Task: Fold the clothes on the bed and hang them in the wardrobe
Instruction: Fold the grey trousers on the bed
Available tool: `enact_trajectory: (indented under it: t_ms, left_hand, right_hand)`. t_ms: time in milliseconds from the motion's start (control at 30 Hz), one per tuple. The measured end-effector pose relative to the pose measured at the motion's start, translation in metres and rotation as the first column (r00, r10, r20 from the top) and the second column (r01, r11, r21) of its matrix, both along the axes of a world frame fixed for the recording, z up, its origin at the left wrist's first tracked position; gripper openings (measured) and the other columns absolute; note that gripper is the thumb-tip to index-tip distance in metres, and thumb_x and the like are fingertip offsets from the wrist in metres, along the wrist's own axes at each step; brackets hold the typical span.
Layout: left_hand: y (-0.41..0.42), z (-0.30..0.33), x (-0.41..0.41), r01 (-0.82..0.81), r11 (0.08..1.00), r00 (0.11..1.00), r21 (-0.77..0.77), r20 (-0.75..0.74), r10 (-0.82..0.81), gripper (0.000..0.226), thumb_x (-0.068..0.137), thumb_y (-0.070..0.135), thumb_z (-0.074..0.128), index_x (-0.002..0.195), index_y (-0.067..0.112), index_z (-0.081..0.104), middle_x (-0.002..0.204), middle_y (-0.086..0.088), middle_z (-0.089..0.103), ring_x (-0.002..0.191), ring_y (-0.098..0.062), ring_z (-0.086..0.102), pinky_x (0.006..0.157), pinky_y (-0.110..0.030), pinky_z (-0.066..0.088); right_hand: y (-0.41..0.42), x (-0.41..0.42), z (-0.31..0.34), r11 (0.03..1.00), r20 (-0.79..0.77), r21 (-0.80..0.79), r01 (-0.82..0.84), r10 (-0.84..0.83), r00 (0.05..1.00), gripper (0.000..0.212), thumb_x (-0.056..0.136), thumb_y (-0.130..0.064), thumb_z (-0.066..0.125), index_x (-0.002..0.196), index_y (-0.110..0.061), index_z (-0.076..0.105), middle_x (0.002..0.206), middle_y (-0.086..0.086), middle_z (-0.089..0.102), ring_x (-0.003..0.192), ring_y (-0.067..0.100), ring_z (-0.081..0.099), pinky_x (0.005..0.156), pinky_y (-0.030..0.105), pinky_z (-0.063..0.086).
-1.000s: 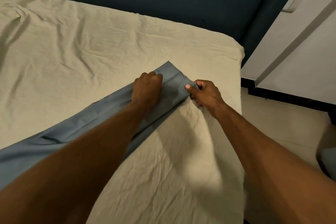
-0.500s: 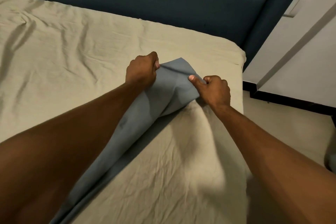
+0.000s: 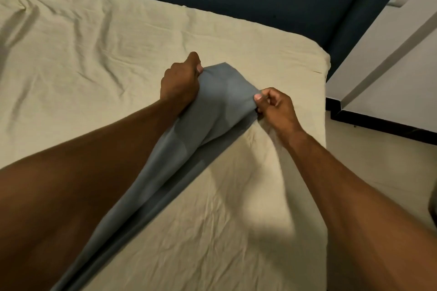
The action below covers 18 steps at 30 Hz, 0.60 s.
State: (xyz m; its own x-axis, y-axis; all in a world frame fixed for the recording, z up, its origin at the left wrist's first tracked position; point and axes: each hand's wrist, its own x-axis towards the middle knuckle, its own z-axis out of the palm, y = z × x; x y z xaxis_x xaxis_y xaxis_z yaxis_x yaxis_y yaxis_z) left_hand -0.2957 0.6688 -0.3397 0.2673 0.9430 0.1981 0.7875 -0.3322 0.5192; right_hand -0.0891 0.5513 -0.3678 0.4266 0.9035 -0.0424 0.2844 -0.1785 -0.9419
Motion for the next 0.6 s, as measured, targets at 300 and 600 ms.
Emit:
enact_trajectory:
  t_ms: [300,600]
  left_hand:
    - [0.010,0.026,-0.012,0.057,0.995,0.996,0.076,-0.070,-0.052,0.022,0.105,0.028,0.038,0.112,0.011,0.051,0.095,-0.013,0.063,0.082,-0.031,0.056,0.069,-0.036,0.042]
    - [-0.092,0.014,-0.074,0.063,0.987,0.997,0.146,0.040,-0.070,0.016,0.102,0.031,0.047,0.112,0.022,0.056,0.100,0.002,0.059,0.089,-0.017,0.055,0.076,-0.033,0.044]
  right_hand:
    - [0.012,-0.004,0.011,0.990,-0.098,0.036,0.137,-0.133,0.986,0.025,0.098,-0.020,0.061,0.073,-0.019,0.061,0.068,0.006,0.064,0.050,0.016,0.051,0.051,0.032,0.048]
    - [0.016,-0.004,0.005,0.992,-0.003,-0.108,0.068,-0.068,0.998,0.013,0.080,-0.037,0.072,0.085,-0.030,0.062,0.087,0.004,0.070,0.068,0.018,0.062,0.072,0.040,0.057]
